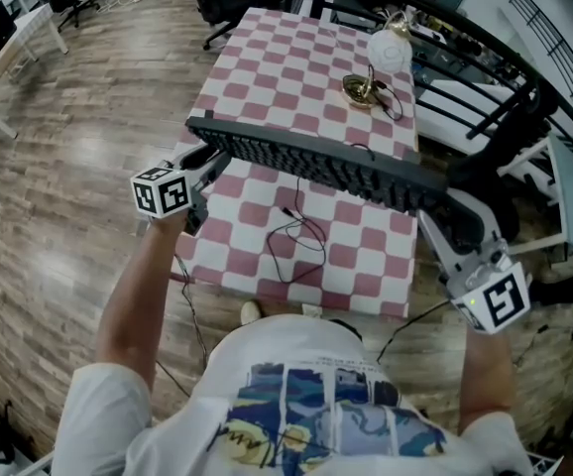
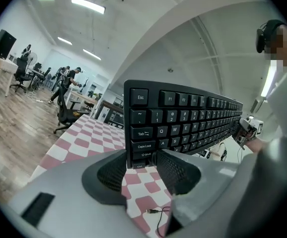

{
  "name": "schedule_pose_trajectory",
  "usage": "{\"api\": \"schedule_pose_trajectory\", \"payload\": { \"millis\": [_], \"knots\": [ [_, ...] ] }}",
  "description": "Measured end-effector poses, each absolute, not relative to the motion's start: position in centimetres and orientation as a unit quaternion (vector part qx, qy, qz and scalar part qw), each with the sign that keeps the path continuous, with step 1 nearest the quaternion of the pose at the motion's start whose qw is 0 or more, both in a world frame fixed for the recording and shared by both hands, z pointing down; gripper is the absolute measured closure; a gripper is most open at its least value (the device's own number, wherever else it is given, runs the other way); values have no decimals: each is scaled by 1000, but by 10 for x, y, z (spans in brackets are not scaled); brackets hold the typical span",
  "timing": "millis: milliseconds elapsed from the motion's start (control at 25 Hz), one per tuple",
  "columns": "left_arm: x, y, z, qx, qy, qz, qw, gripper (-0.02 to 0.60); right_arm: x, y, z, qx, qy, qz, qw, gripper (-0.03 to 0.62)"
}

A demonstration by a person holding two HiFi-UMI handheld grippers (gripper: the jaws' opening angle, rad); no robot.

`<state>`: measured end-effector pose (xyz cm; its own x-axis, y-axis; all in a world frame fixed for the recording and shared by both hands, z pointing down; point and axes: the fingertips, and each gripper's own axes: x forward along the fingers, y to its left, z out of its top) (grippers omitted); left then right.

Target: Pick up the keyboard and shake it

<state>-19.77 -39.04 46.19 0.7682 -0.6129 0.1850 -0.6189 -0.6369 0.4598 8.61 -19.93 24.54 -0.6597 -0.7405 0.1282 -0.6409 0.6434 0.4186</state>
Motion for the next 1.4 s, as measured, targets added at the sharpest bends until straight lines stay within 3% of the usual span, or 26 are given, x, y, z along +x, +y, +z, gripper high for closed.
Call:
{"api": "schedule_pose_trajectory", "payload": {
  "millis": [1400],
  "knots": [
    [-192, -399, 426, 915, -338, -14, 221, 405, 83, -185, 222, 400, -880, -221, 132, 477]
  ]
}}
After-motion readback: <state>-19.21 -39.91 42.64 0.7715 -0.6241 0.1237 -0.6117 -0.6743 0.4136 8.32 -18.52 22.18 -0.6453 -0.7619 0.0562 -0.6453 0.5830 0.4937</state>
